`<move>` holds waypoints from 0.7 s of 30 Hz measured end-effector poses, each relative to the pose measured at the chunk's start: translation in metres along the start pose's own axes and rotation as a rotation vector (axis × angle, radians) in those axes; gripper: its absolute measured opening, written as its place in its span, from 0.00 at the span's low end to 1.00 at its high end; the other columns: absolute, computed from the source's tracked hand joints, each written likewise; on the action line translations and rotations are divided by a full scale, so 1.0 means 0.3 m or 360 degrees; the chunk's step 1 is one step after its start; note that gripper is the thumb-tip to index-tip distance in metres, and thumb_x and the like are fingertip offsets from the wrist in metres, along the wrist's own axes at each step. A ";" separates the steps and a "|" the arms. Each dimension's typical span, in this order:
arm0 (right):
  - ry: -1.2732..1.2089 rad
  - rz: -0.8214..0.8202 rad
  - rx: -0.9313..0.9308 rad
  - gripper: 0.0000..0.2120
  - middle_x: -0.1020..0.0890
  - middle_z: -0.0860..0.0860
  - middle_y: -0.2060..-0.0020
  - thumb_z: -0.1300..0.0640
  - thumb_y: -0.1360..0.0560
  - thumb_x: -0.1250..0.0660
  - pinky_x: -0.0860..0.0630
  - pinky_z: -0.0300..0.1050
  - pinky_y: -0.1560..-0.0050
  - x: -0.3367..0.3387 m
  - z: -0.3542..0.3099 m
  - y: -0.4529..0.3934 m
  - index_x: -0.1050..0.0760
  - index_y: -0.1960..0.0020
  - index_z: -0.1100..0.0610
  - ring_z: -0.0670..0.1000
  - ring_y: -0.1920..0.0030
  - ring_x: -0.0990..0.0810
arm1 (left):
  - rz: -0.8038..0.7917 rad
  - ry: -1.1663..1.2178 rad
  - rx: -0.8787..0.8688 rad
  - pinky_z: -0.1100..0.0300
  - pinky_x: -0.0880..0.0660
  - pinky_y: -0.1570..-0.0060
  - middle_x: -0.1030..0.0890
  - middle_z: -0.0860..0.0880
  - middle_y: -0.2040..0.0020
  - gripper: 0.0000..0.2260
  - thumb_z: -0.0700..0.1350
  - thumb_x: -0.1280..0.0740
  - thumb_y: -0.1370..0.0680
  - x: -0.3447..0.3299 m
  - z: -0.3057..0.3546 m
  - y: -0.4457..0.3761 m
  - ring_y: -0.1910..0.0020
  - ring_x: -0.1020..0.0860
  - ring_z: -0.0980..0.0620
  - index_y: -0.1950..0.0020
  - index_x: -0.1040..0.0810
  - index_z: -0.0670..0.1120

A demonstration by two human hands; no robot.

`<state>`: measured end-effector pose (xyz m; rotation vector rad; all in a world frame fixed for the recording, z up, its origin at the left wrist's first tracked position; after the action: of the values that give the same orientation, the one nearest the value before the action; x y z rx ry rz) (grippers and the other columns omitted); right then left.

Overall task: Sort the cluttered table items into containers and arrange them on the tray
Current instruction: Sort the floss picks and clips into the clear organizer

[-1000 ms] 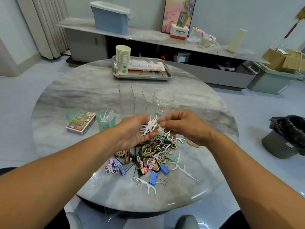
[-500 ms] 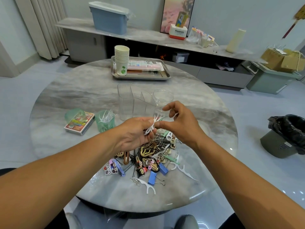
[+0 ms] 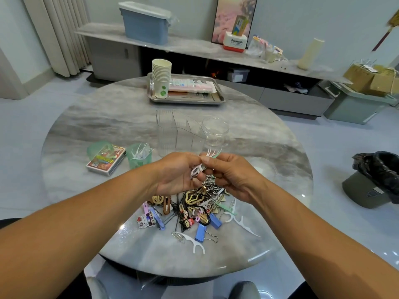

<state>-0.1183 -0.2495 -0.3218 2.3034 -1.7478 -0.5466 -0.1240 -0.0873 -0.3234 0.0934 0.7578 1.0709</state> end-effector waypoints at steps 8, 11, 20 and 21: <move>0.0046 0.0115 0.0158 0.07 0.24 0.53 0.69 0.63 0.28 0.23 0.36 0.34 0.78 -0.020 0.014 -0.002 0.22 0.58 0.60 0.44 0.73 0.32 | 0.0469 -0.0302 -0.0162 0.66 0.39 0.79 0.25 0.48 0.67 0.14 0.41 0.46 0.15 -0.014 -0.034 -0.032 0.75 0.32 0.57 0.41 0.21 0.45; 0.0006 0.0044 0.0188 0.08 0.23 0.53 0.69 0.65 0.27 0.24 0.34 0.34 0.78 -0.042 0.028 0.000 0.23 0.53 0.65 0.44 0.73 0.29 | 0.0532 -0.0365 -0.0234 0.66 0.43 0.80 0.30 0.49 0.68 0.16 0.40 0.48 0.16 -0.015 -0.053 -0.036 0.77 0.37 0.57 0.45 0.20 0.47; -0.0059 -0.0012 0.0334 0.05 0.23 0.53 0.70 0.59 0.30 0.22 0.32 0.34 0.78 -0.064 0.043 -0.008 0.16 0.56 0.56 0.45 0.74 0.28 | 0.0552 -0.0223 -0.0178 0.66 0.45 0.79 0.30 0.47 0.69 0.14 0.42 0.47 0.15 -0.011 -0.039 -0.037 0.77 0.40 0.57 0.44 0.21 0.43; 0.0003 0.0004 0.0356 0.04 0.22 0.53 0.70 0.60 0.29 0.23 0.32 0.34 0.78 -0.060 0.046 -0.010 0.17 0.57 0.57 0.45 0.74 0.28 | 0.0547 -0.0220 -0.0183 0.66 0.45 0.80 0.29 0.47 0.69 0.16 0.42 0.47 0.15 -0.010 -0.040 -0.036 0.76 0.40 0.57 0.42 0.20 0.45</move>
<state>-0.1253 -0.2305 -0.3323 2.4454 -1.8974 -0.3637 -0.1237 -0.0985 -0.3354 0.2030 0.5649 1.4169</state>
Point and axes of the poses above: each hand's wrist, its own y-axis away from the middle knuckle, its own x-axis out of the back of the hand, z = x × y, the point moved 1 cm from there along -y, towards the middle knuckle
